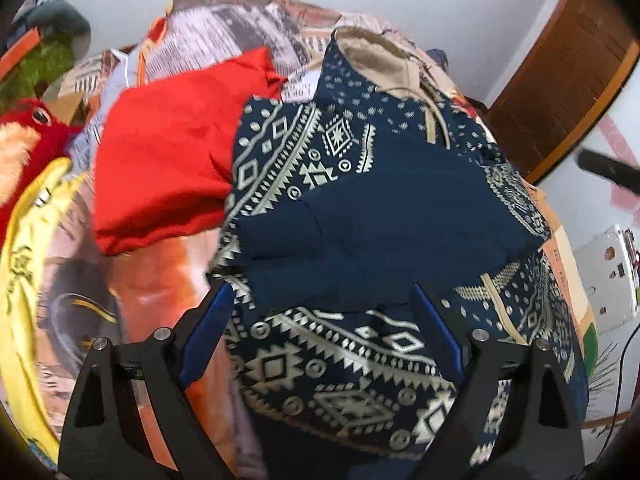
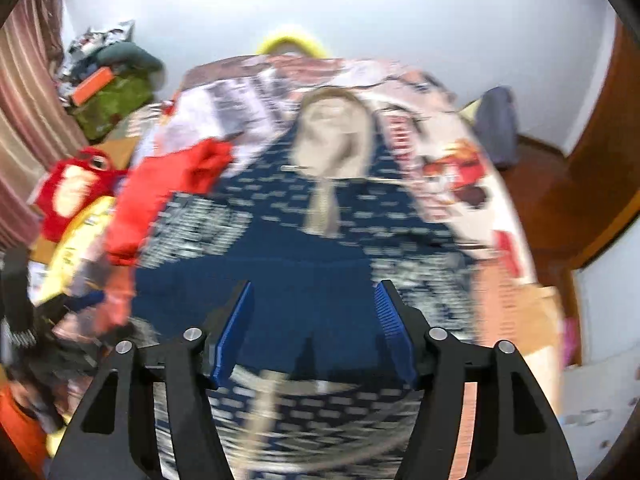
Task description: Fold large clothes
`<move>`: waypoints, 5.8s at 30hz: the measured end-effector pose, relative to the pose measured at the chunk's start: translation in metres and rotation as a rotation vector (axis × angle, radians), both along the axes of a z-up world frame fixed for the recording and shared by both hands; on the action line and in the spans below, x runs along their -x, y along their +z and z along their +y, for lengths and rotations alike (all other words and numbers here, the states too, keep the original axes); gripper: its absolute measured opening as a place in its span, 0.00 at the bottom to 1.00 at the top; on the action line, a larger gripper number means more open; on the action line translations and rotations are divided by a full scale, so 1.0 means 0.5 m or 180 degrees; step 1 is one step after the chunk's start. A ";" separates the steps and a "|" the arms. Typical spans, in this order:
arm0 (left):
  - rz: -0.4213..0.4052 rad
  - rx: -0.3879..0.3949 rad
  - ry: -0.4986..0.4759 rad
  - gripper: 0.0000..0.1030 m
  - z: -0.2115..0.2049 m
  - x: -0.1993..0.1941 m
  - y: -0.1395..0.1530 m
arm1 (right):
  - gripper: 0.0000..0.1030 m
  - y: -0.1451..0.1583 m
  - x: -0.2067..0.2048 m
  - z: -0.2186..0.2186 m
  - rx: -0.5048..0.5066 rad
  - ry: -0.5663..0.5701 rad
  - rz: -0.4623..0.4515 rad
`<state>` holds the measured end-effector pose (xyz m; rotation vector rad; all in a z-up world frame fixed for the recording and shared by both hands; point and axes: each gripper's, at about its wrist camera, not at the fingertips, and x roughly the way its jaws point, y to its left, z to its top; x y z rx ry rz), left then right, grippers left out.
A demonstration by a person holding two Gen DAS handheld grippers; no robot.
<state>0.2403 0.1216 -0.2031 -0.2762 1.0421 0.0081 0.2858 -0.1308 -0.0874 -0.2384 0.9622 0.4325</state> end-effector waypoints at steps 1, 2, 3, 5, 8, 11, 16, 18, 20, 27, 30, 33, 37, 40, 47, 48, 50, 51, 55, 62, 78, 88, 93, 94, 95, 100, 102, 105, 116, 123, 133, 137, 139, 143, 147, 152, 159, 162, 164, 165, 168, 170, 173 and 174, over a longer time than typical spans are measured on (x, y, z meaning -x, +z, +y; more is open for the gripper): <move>0.0040 -0.0008 0.0040 0.87 -0.002 -0.008 -0.010 | 0.69 -0.002 -0.003 -0.021 0.0057 -0.0050 -0.0033; 0.0089 -0.0006 0.0101 0.86 -0.001 -0.015 -0.024 | 0.70 -0.005 -0.005 -0.043 0.0117 -0.0118 -0.0065; 0.0137 0.0001 0.0157 0.80 0.002 -0.020 -0.035 | 0.70 -0.018 -0.008 -0.071 0.0189 -0.0207 -0.0089; 0.0225 -0.0007 0.0280 0.71 0.010 -0.028 -0.057 | 0.70 -0.035 -0.014 -0.106 0.0275 -0.0284 -0.0039; 0.0260 0.0185 0.0420 0.57 0.027 -0.034 -0.084 | 0.70 -0.079 -0.019 -0.151 0.0377 -0.0343 0.0113; 0.0173 0.0215 0.0419 0.32 0.019 -0.033 -0.079 | 0.70 -0.130 -0.027 -0.182 0.0502 -0.0434 0.0209; -0.0145 -0.0272 0.0180 0.20 -0.045 -0.021 -0.010 | 0.70 -0.195 -0.045 -0.228 0.0443 -0.0567 0.0420; -0.0277 -0.0378 0.0122 0.19 -0.055 -0.019 0.022 | 0.70 -0.215 -0.052 -0.238 0.0303 -0.0667 0.0540; -0.0449 -0.0497 0.0091 0.19 -0.060 -0.013 0.060 | 0.70 -0.232 -0.059 -0.246 0.0157 -0.0722 0.0703; -0.0379 -0.0681 0.0099 0.25 -0.043 -0.040 0.068 | 0.70 -0.234 -0.054 -0.252 -0.0021 -0.0742 0.0817; -0.0105 -0.0739 0.0218 0.26 -0.024 -0.042 0.016 | 0.70 -0.224 -0.047 -0.250 0.0024 -0.0723 0.0752; 0.0104 -0.0728 0.0262 0.27 -0.008 -0.034 -0.021 | 0.70 -0.211 -0.040 -0.244 0.0083 -0.0676 0.0652; 0.0164 -0.0706 0.0227 0.32 0.009 -0.022 -0.023 | 0.70 -0.174 -0.023 -0.235 0.0056 -0.0603 0.0505; 0.0035 -0.0791 0.0164 0.42 0.007 -0.023 0.014 | 0.70 -0.138 -0.022 -0.223 0.0042 -0.0542 0.0333; -0.0386 -0.0861 -0.0051 0.45 -0.027 -0.080 0.126 | 0.70 -0.044 -0.042 -0.185 -0.0017 -0.0413 -0.0260; -0.0439 -0.0859 -0.0086 0.48 -0.032 -0.093 0.139 | 0.70 -0.029 -0.046 -0.178 -0.0014 -0.0404 -0.0357; -0.0539 -0.0819 -0.0132 0.52 -0.040 -0.124 0.165 | 0.70 -0.015 -0.066 -0.164 -0.0024 -0.0388 -0.0447; -0.0583 -0.0774 -0.0162 0.53 -0.044 -0.142 0.178 | 0.70 -0.007 -0.075 -0.157 -0.0040 -0.0384 -0.0482; -0.0664 -0.0617 -0.0235 0.58 -0.054 -0.211 0.201 | 0.70 0.009 -0.118 -0.128 -0.0119 -0.0382 -0.0547; -0.0487 -0.0497 -0.0217 0.59 -0.050 -0.366 0.153 | 0.71 -0.022 -0.226 -0.069 -0.0181 -0.0368 -0.0401; 0.0233 0.0189 0.0109 0.59 0.009 -0.634 -0.066 | 0.71 -0.221 -0.497 0.053 -0.0449 -0.0564 0.0626; 0.0093 0.0176 0.0144 0.13 0.007 -0.641 -0.083 | 0.10 -0.262 -0.517 0.054 -0.0618 -0.0531 0.0662; -0.0017 0.0131 0.0012 0.09 0.001 -0.608 -0.024 | 0.08 -0.202 -0.472 0.054 -0.0483 -0.0319 0.0426; -0.0080 0.0147 -0.0028 0.08 0.001 -0.589 0.002 | 0.08 -0.186 -0.461 0.051 -0.0498 -0.0283 0.0376; -0.0115 0.0157 -0.0051 0.08 0.001 -0.575 0.018 | 0.08 -0.168 -0.447 0.045 -0.0510 -0.0244 0.0329; -0.0314 0.0050 -0.0278 0.08 -0.017 -0.475 0.124 | 0.08 -0.077 -0.366 -0.003 -0.0668 -0.0054 0.0152; -0.0371 0.0019 -0.0356 0.08 -0.026 -0.424 0.153 | 0.08 -0.051 -0.322 -0.026 -0.0684 0.0006 0.0103; -0.0379 0.0061 -0.0392 0.08 -0.033 -0.346 0.170 | 0.08 -0.031 -0.253 -0.044 -0.0602 0.0092 0.0036; 0.0068 -0.0124 -0.0456 0.08 -0.072 -0.169 0.042 | 0.08 -0.145 -0.070 -0.088 -0.0285 0.0074 0.0295; 0.0274 -0.0321 -0.0589 0.11 -0.098 -0.134 -0.011 | 0.27 -0.184 -0.037 -0.092 0.0042 -0.0104 0.0319; -0.0107 -0.0462 -0.0654 0.44 -0.097 -0.114 0.100 | 0.58 -0.073 -0.028 -0.083 -0.0097 -0.0105 0.0020; -0.0223 -0.0332 -0.0596 0.44 -0.082 -0.154 0.134 | 0.64 -0.046 -0.037 -0.046 -0.0207 0.0037 -0.0099; -0.0263 -0.0315 -0.0577 0.44 -0.079 -0.181 0.142 | 0.64 -0.042 -0.051 -0.021 -0.0206 0.0098 -0.0164; -0.0302 -0.0332 -0.0588 0.44 -0.082 -0.235 0.145 | 0.64 -0.052 -0.083 0.028 -0.0181 0.0231 -0.0193; -0.0288 -0.0404 -0.0624 0.44 -0.086 -0.288 0.123 | 0.64 -0.082 -0.119 0.071 -0.0147 0.0334 -0.0175; -0.0234 -0.0426 -0.0645 0.44 -0.088 -0.345 0.081 | 0.64 -0.121 -0.169 0.097 -0.0165 0.0360 -0.0067; -0.0184 -0.0470 -0.0587 0.44 -0.087 -0.409 0.030 | 0.52 -0.154 -0.225 0.102 -0.0455 0.0343 0.0109; -0.0206 -0.0465 -0.0608 0.37 -0.089 -0.424 0.022 | 0.33 -0.159 -0.234 0.101 -0.0524 0.0392 0.0171; -0.0210 -0.0495 -0.0615 0.20 -0.091 -0.427 0.020 | 0.11 -0.160 -0.233 0.102 -0.0564 0.0451 0.0199; -0.0223 -0.0484 -0.0619 0.14 -0.092 -0.426 0.021 | 0.08 -0.158 -0.231 0.102 -0.0551 0.0472 0.0183; -0.0299 -0.0401 -0.0649 0.08 -0.094 -0.411 0.035 | 0.06 -0.147 -0.221 0.097 -0.0529 0.0512 0.0097; -0.0336 -0.0317 -0.0692 0.06 -0.097 -0.393 0.052 | 0.05 -0.130 -0.209 0.087 -0.0548 0.0535 0.0034; -0.0398 -0.0286 -0.0783 0.05 -0.109 -0.358 0.086 | 0.05 -0.093 -0.186 0.068 -0.0523 0.0586 -0.0068; -0.0425 -0.0325 -0.0828 0.04 -0.116 -0.340 0.101 | 0.05 -0.076 -0.176 0.058 -0.0511 0.0592 -0.0115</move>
